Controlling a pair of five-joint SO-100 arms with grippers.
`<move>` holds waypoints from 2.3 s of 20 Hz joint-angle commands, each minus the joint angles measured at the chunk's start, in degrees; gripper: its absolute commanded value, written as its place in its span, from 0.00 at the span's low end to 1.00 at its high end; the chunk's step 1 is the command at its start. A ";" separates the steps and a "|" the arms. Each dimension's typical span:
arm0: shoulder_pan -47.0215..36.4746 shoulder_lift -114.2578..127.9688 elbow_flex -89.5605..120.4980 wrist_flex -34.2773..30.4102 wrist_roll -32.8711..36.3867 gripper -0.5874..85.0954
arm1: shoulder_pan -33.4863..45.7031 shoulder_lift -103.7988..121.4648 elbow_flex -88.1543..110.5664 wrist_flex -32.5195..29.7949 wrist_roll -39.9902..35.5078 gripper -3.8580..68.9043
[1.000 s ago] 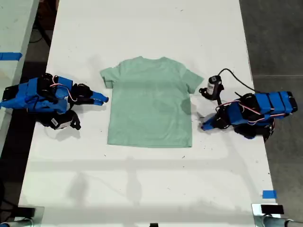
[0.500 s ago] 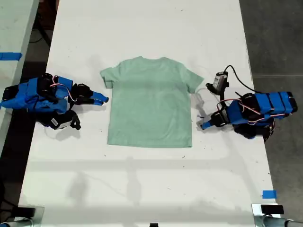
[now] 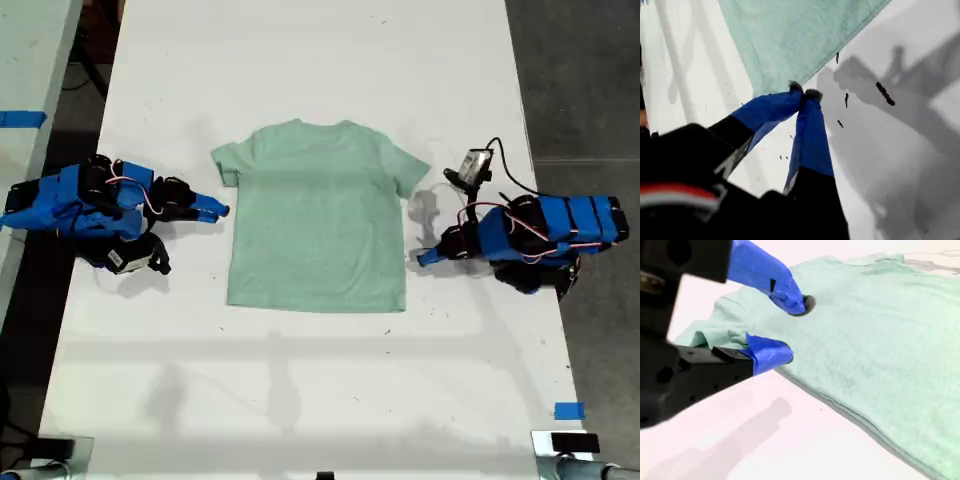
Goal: Fold t shirt
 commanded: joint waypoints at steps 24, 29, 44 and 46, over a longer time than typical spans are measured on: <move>0.44 0.35 0.53 -0.88 0.00 0.15 | 56.87 -98.35 -68.55 -10.37 -23.99 0.34; 0.44 0.35 0.53 -0.88 0.00 0.15 | 57.39 -92.90 -77.17 -2.29 -25.58 0.35; 0.44 0.35 0.53 -0.88 0.00 0.15 | 56.95 -113.82 -75.41 -11.78 -24.87 0.07; 0.44 0.35 0.53 -0.88 0.00 0.15 | 56.78 -112.06 -75.50 -10.46 -24.87 0.07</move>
